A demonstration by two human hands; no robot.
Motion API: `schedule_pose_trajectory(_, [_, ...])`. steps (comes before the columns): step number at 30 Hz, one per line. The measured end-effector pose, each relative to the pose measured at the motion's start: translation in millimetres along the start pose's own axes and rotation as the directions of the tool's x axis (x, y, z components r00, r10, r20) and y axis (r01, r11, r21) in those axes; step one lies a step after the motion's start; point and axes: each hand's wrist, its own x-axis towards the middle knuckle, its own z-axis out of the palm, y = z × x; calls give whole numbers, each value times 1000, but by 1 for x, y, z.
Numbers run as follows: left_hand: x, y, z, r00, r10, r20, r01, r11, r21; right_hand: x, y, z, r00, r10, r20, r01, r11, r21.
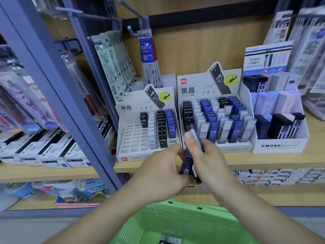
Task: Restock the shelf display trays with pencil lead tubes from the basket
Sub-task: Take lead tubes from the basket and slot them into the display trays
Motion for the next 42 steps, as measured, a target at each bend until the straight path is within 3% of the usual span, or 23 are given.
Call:
schedule_pose_trajectory(4, [0,4,-4,999,-32,27,40,904,-427,-1,-4,-11,979,139,146,-171,957,235])
schedule_pose_trajectory(6, [1,3,-7,999,-34,11,35,847,-530,-1,-7,-18,944,181,276,-264,916,301])
schedule_pose_trajectory(12, [2,-2,-17,998,57,-6,-51,840,-541,1,-13,-27,885,116,450,-335,831,444])
schedule_pose_trajectory(17, [5,-17,-41,986,157,-58,-157,748,-644,-2,-14,-31,793,53,607,-434,749,501])
schedule_pose_trajectory(20, [5,-16,-39,983,117,-138,-180,705,-686,-2,-12,-25,764,50,644,-484,704,520])
schedule_pose_trajectory(25, [9,-15,-47,949,51,-311,-205,850,-485,3,-11,-30,788,66,612,-425,778,463])
schedule_pose_trajectory(28, [11,-14,-50,950,62,-306,-194,886,-422,2,-8,-29,812,117,572,-383,846,371])
schedule_pose_trajectory(30, [13,-16,-56,933,30,-358,-186,893,-411,3,-4,-27,847,197,494,-417,822,388])
schedule_pose_trajectory(32, [16,-22,-70,863,-17,-505,-191,914,-358,5,0,-27,855,281,436,-477,757,446])
schedule_pose_trajectory(35, [20,-34,-89,773,-5,-634,-176,959,-222,4,1,-30,829,312,465,-545,640,542])
schedule_pose_trajectory(38, [27,-29,-76,782,67,-619,-124,991,-50,2,0,-32,815,280,507,-561,600,571])
schedule_pose_trajectory(42, [49,-18,-56,795,191,-575,-154,982,113,2,0,-33,828,270,491,-530,665,526])
